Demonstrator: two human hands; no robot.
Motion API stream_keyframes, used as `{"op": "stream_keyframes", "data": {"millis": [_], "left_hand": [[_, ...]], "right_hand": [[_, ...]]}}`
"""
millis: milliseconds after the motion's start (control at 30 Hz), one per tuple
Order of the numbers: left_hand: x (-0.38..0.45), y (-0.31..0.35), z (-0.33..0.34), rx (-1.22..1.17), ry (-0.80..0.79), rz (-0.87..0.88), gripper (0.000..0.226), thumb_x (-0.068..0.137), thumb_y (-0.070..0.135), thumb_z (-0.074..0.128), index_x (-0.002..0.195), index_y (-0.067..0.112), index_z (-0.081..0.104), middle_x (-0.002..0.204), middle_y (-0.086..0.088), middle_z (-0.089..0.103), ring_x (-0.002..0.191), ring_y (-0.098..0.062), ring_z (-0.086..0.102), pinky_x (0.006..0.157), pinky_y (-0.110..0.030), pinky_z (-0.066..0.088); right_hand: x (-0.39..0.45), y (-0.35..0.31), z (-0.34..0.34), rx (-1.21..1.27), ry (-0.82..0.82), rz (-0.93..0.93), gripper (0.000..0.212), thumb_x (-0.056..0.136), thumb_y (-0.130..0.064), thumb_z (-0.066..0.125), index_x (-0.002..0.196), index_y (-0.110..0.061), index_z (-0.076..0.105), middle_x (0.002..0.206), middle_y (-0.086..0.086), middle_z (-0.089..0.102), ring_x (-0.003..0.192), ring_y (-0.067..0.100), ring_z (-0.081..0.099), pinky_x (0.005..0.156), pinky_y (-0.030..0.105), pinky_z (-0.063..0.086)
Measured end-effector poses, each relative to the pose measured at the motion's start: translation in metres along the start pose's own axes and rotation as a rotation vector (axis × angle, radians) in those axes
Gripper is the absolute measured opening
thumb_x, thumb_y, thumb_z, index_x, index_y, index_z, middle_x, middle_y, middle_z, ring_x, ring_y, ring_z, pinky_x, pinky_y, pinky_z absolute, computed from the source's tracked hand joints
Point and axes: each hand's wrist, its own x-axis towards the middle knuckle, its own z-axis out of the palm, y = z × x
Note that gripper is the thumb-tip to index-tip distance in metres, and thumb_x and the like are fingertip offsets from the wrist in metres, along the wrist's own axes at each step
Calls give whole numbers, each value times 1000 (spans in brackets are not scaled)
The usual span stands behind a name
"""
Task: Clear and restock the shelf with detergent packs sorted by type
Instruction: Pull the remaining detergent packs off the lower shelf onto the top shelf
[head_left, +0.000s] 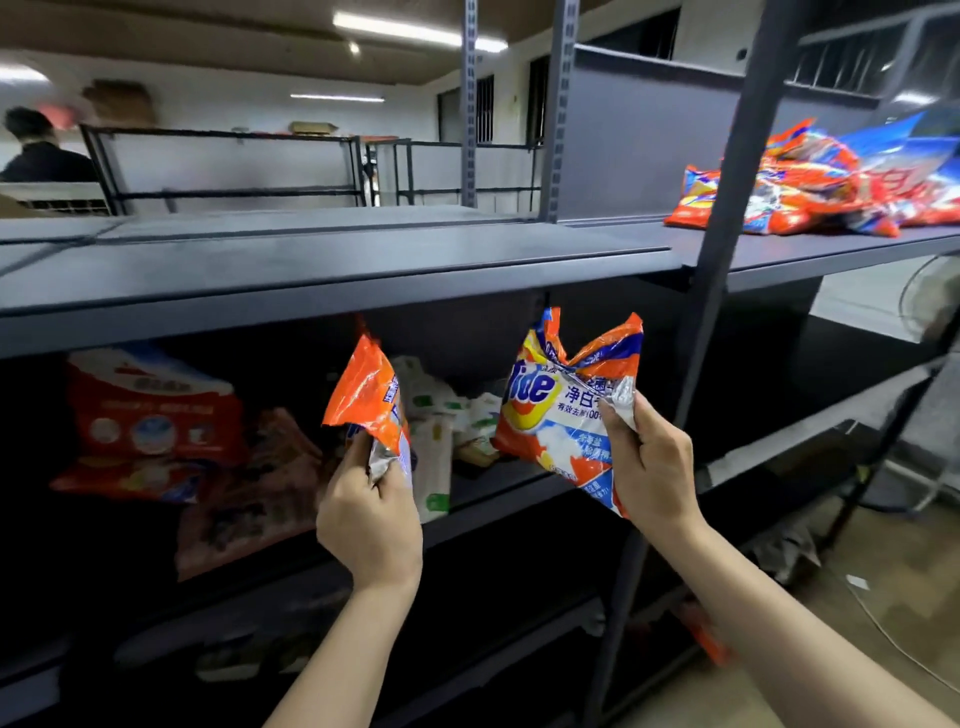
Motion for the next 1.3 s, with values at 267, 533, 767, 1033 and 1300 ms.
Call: {"op": "stream_keyframes", "data": {"millis": [267,533,767,1033,1300], "left_hand": [[-102,100,66,-114,-1,-50,47,76,29,41,83,-9,69,72,-29,64,62,-40,51,64,-29,31],[-173,212,138,-414,-59,-33,14,82,16,50,76,12,62,63,1,46,61,-19,33,64,-31,37],[-190,301,201,-618,-190,118,28,84,12,48,64,29,41,51,7,38,50,-6,32,59,-25,28],[-167,380,322,-521,-100,132,35,90,32,46,92,7,69,76,-19,60,72,-28,41,59,-23,21],[-121,432,453,-459,-75,123,28,96,34,46,109,26,69,92,-13,67,86,-34,55,63,-27,26]], "right_hand": [[15,56,-135,46,24,10,40,95,-53,41,111,-19,55,102,-2,69,87,7,69,59,27,57],[40,103,-260,-93,114,-6,25,95,-18,50,102,0,64,83,-5,66,70,-15,60,55,-1,37],[72,148,-338,-146,239,-4,28,95,-30,49,107,-9,64,81,-13,65,66,-10,62,52,5,42],[134,219,-391,-167,378,74,18,92,-37,51,107,-34,62,83,-26,68,76,3,67,67,38,55],[235,301,-412,-149,465,77,26,91,-45,49,107,-30,64,85,-11,69,81,16,67,74,50,53]]}}
